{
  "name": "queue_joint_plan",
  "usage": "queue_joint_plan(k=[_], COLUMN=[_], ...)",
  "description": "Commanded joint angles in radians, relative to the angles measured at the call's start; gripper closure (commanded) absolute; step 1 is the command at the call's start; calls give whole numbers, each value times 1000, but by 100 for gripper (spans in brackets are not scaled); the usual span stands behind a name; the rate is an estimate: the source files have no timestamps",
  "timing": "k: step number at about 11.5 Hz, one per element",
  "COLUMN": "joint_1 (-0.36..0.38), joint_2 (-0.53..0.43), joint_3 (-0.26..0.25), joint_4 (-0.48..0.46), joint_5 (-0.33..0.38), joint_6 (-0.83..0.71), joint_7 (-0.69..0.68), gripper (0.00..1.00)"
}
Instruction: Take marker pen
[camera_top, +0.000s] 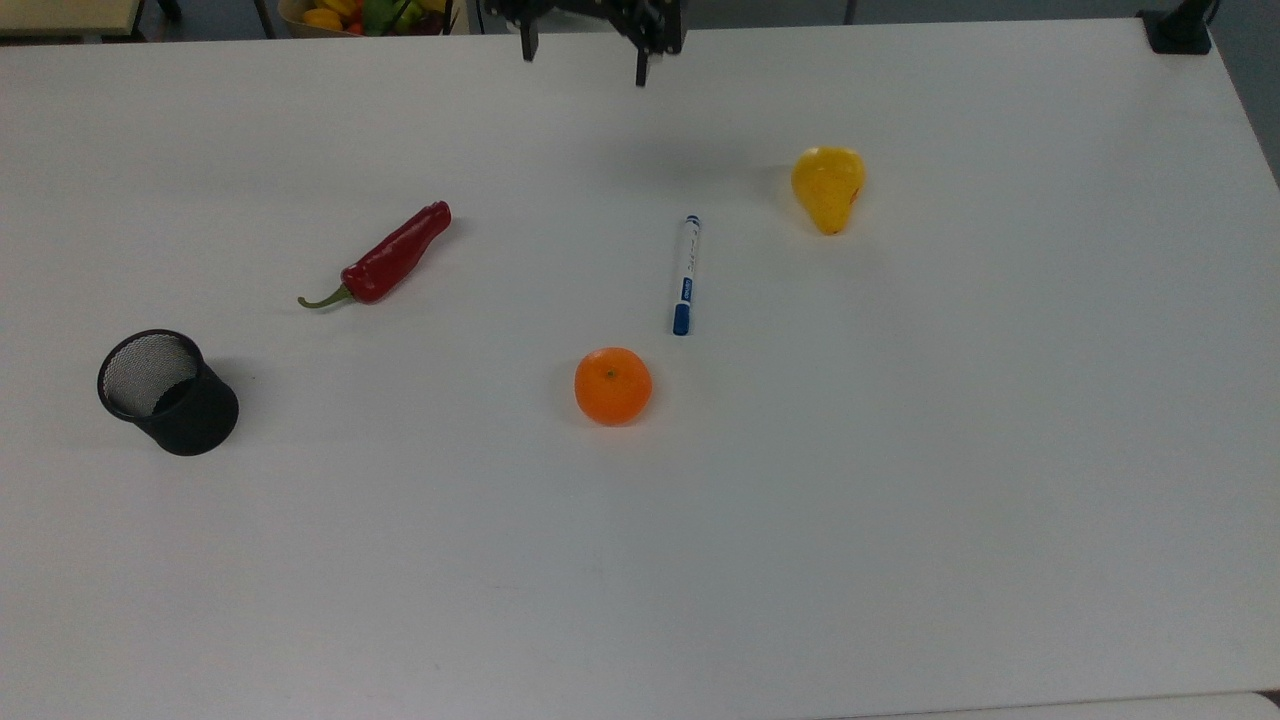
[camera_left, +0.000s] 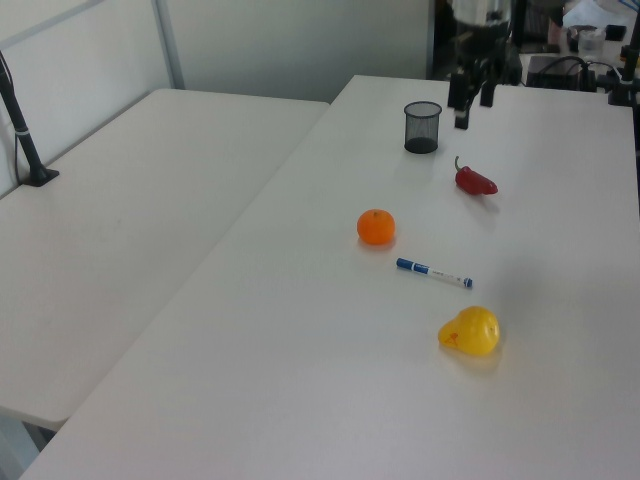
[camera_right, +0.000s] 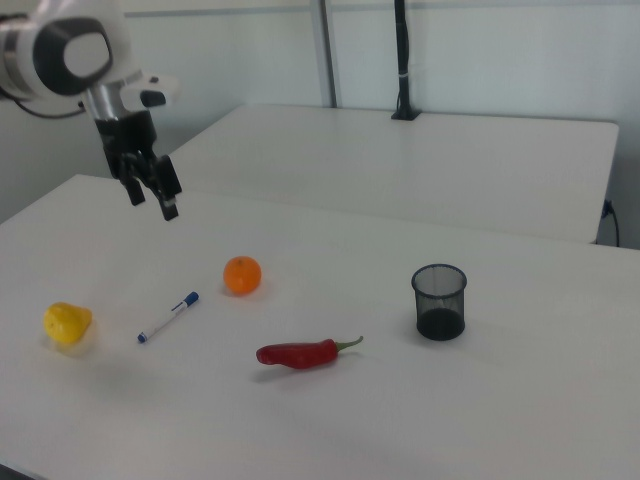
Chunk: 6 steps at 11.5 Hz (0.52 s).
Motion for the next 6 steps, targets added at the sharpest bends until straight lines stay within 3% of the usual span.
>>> queue_joint_plan(k=[1, 2, 6], joint_1=[-21, -12, 65], joint_2=[-53, -55, -76], joint_3=[-10, -17, -160], joint_4=[55, 58, 78], joint_5=[58, 59, 125], joint_6=[-174, -174, -152], joint_7=[-7, -22, -191], gripper=[0, 0, 0])
